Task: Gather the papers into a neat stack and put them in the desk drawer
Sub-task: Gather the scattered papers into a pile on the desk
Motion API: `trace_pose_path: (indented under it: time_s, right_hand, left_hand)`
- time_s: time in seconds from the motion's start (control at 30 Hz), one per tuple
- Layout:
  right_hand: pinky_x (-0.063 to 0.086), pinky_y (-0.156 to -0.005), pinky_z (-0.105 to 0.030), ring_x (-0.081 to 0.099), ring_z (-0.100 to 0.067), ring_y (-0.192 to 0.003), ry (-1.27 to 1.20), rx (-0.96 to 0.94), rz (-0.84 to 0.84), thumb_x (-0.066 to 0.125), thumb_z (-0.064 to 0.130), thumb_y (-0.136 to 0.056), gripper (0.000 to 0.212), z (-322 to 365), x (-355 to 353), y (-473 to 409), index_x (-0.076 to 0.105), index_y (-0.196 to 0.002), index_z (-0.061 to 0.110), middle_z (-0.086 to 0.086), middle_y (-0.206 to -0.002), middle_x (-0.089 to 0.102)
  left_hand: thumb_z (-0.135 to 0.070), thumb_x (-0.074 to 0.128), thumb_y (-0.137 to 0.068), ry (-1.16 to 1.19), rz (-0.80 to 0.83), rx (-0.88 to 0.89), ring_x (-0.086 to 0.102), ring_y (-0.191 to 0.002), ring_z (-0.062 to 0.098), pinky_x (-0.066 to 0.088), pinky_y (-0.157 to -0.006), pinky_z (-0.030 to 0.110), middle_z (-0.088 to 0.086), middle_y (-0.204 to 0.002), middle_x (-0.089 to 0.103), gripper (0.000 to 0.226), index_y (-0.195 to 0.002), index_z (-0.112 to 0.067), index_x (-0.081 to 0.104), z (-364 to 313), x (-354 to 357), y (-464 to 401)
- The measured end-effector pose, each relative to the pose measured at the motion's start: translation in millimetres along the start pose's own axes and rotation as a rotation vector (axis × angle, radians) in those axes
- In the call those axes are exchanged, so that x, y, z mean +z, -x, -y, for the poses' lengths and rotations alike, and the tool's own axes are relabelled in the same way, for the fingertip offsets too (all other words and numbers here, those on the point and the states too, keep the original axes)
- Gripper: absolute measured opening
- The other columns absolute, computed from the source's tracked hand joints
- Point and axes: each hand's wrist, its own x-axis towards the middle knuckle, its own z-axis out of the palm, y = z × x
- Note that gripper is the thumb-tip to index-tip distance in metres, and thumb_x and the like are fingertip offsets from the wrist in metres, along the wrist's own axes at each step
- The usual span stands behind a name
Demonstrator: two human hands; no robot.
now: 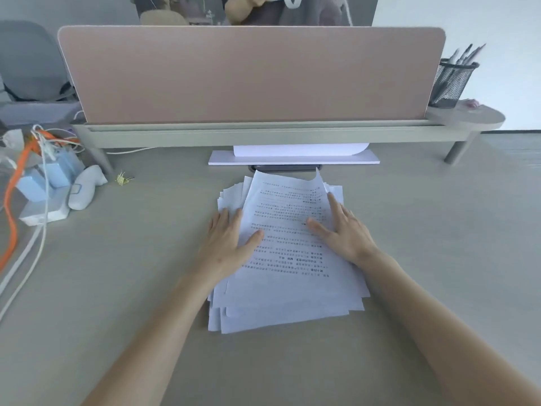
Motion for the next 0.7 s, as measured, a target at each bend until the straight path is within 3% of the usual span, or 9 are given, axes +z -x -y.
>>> trace_pose_path:
  time_s: [0.1,0.17,0.2,0.27,0.33,0.4,0.47,0.57,0.7]
  right_hand:
    - [0.024,-0.119,-0.043,0.025,-0.028,-0.151,-0.113,0.0,-0.143,0.047,0.066,-0.092,0.091,0,10,-1,0.004,-0.162,0.026,-0.009,-0.163,0.026]
    - [0.026,-0.117,-0.046,0.037,-0.035,-0.141,-0.007,0.08,-0.292,0.046,0.06,-0.096,0.081,-7,15,0,0.021,-0.158,0.016,-0.016,-0.151,0.041]
    - [0.028,-0.114,-0.047,0.044,-0.036,-0.134,0.049,0.106,-0.328,0.045,0.056,-0.097,0.07,-10,15,-1,0.036,-0.15,0.011,-0.017,-0.141,0.052]
    - [0.034,-0.103,-0.046,0.054,-0.036,-0.116,0.081,0.075,-0.341,0.044,0.046,-0.099,0.042,-16,14,-5,0.06,-0.107,0.008,-0.014,-0.114,0.065]
    - [0.038,-0.095,-0.044,0.055,-0.033,-0.098,0.022,0.016,-0.329,0.046,0.032,-0.098,0.031,-15,14,-8,0.048,-0.074,0.012,-0.007,-0.093,0.062]
    - [0.037,-0.09,-0.04,0.047,-0.023,-0.081,-0.025,-0.04,-0.297,0.048,0.019,-0.098,0.035,-10,13,-8,0.033,-0.065,0.017,0.003,-0.076,0.048]
    - [0.033,-0.083,-0.035,0.041,-0.015,-0.071,-0.05,-0.085,-0.271,0.047,0.012,-0.096,0.038,-8,14,-9,0.025,-0.066,0.016,0.004,-0.069,0.039]
    - [0.034,-0.079,-0.036,0.046,-0.02,-0.079,-0.113,-0.074,-0.239,0.044,0.009,-0.096,0.023,-11,13,-11,0.04,-0.075,0.004,-0.002,-0.078,0.051]
    - [0.04,-0.087,-0.038,0.055,-0.035,-0.105,-0.135,0.039,-0.318,0.051,0.022,-0.099,0.029,-8,11,-4,0.063,-0.122,0.009,-0.005,-0.105,0.072]
  left_hand:
    - [-0.065,0.037,-0.09,0.076,0.005,-0.009,0.016,-0.15,0.025,0.023,-0.119,0.045,-0.003,-0.151,0.032,0.071,-0.145,-0.021,0.032,4,0,2]
    - [-0.068,0.035,-0.089,0.136,0.015,-0.036,0.004,-0.154,0.017,0.016,-0.122,0.044,-0.009,-0.166,0.015,0.077,-0.153,-0.028,0.021,8,0,2]
    - [-0.067,0.036,-0.091,0.157,0.009,-0.048,0.003,-0.154,0.013,0.014,-0.123,0.042,-0.01,-0.167,0.01,0.078,-0.155,-0.029,0.017,9,-1,2]
    - [-0.066,0.037,-0.092,0.183,-0.003,-0.061,0.003,-0.154,0.011,0.014,-0.122,0.04,-0.01,-0.168,0.009,0.078,-0.157,-0.029,0.015,10,-1,1]
    - [-0.067,0.038,-0.091,0.203,0.005,-0.057,0.002,-0.154,0.008,0.013,-0.123,0.039,-0.012,-0.168,0.008,0.079,-0.157,-0.029,0.015,8,-1,2]
    - [-0.063,0.04,-0.094,0.218,0.023,-0.046,0.002,-0.153,0.004,0.012,-0.121,0.036,-0.014,-0.167,0.008,0.077,-0.158,-0.028,0.016,5,-1,3]
    - [-0.061,0.043,-0.094,0.226,0.027,-0.035,0.003,-0.152,0.002,0.012,-0.121,0.035,-0.014,-0.167,0.009,0.076,-0.158,-0.028,0.018,2,-3,5]
    - [-0.057,0.047,-0.095,0.322,0.008,-0.052,0.007,-0.153,0.005,0.012,-0.122,0.035,-0.013,-0.166,0.013,0.074,-0.157,-0.027,0.021,-2,-9,9]
    - [-0.054,0.038,-0.095,0.156,-0.181,-0.123,0.029,-0.145,0.029,0.021,-0.118,0.047,0.001,-0.149,0.044,0.06,-0.143,-0.018,0.039,5,-9,6]
